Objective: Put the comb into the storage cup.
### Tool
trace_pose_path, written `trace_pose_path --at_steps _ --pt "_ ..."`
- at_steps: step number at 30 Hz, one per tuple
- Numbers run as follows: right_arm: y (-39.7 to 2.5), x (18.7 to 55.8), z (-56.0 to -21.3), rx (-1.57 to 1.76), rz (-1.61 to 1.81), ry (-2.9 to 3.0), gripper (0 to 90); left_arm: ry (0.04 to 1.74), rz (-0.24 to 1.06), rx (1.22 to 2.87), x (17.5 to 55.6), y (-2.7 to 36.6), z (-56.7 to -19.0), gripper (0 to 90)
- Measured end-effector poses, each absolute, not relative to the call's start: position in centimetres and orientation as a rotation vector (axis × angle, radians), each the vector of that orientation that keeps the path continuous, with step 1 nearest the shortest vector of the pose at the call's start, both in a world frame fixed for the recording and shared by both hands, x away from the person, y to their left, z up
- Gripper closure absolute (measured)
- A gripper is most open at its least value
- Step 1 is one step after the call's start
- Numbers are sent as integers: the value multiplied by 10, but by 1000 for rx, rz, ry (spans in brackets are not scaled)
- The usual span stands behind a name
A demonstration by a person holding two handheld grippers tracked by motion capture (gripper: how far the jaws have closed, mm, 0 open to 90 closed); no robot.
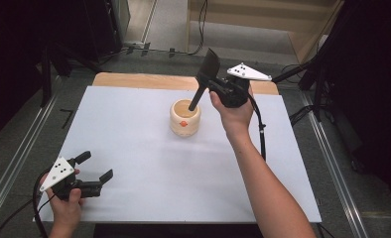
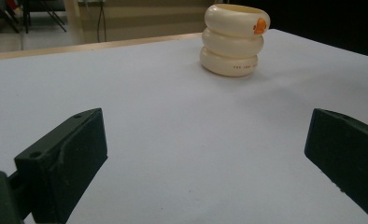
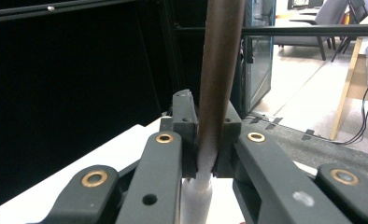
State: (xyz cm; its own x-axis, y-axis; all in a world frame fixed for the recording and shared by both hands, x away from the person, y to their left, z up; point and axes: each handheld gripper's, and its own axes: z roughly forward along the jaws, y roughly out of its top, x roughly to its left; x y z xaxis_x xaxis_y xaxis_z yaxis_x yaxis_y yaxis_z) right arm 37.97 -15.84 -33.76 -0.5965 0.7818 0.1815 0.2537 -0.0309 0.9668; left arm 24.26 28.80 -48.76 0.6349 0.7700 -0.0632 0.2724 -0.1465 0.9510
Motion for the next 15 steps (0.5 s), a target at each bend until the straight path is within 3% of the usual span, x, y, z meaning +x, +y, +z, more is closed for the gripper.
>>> trace_pose_path --at_steps 15 --pt "-147 393 -354 1107 1632 1856 818 848 543 1717 243 288 -488 0"
